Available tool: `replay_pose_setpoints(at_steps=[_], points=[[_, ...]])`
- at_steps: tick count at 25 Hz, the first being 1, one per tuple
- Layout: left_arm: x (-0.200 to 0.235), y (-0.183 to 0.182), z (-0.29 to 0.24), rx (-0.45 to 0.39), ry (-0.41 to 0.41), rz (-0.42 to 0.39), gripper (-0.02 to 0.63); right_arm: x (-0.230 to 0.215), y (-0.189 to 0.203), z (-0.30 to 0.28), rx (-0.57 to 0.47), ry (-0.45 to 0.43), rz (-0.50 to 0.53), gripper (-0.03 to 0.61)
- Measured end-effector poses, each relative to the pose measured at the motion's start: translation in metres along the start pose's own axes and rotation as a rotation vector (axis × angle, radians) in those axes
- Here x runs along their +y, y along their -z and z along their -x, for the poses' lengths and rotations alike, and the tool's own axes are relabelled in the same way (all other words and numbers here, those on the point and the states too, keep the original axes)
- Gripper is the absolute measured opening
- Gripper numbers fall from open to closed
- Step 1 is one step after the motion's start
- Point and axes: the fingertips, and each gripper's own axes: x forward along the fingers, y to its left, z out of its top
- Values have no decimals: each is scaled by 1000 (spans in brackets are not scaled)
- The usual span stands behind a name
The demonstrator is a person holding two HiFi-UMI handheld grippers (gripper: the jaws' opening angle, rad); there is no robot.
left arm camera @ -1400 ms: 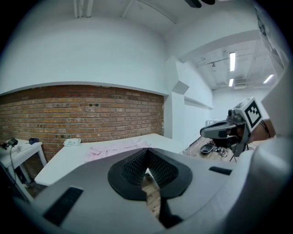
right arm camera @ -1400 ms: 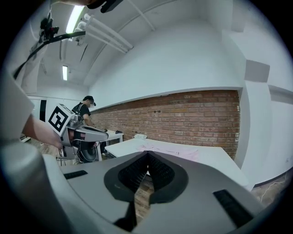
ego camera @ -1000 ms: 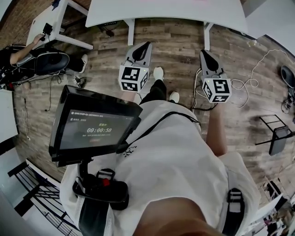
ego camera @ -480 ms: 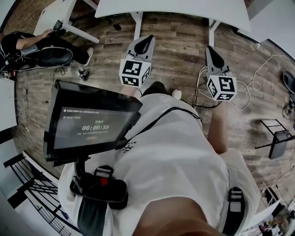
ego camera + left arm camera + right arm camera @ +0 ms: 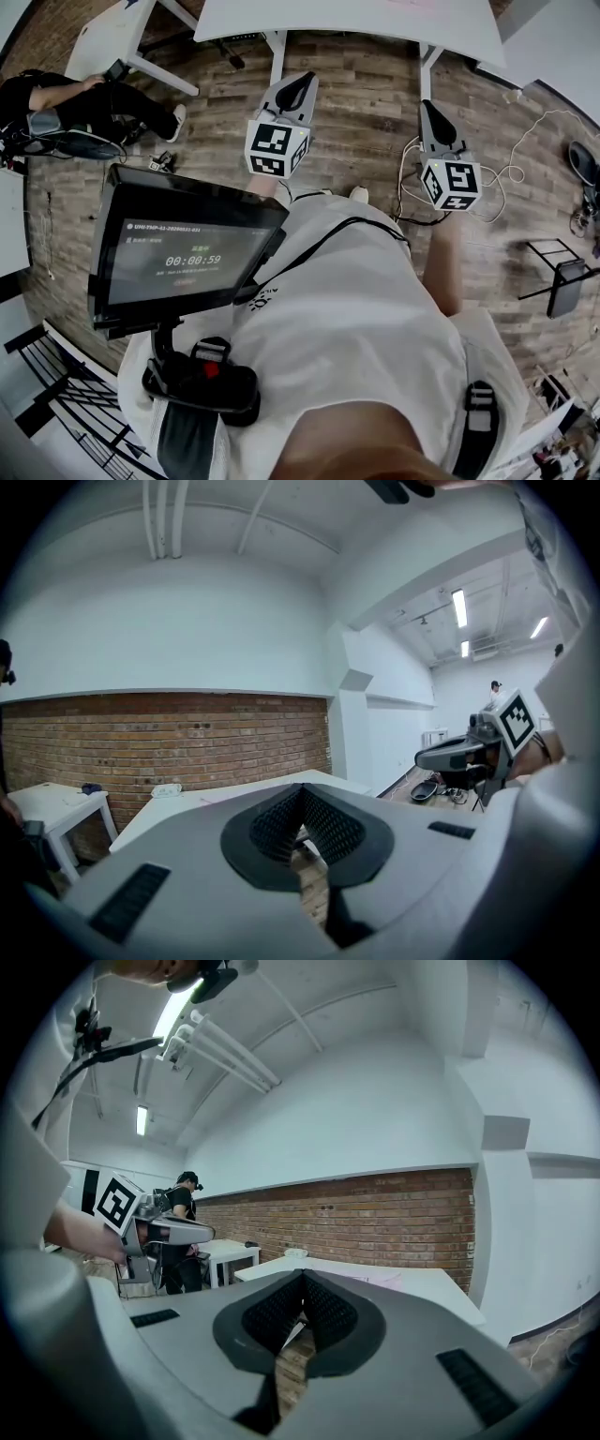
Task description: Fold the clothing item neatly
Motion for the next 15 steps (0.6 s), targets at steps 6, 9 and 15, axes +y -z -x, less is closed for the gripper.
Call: replay_pose_setpoints(at_steps=[6, 9, 15], points=[[-19, 3, -4, 1, 38, 2, 2, -3, -3, 13, -4, 6, 6, 5], [-17, 5, -2, 3, 31, 12, 2, -6, -8, 19, -13, 18, -4, 5], [-15, 8, 6, -3, 21, 23, 2, -12, -7, 29, -25, 27, -46, 5]])
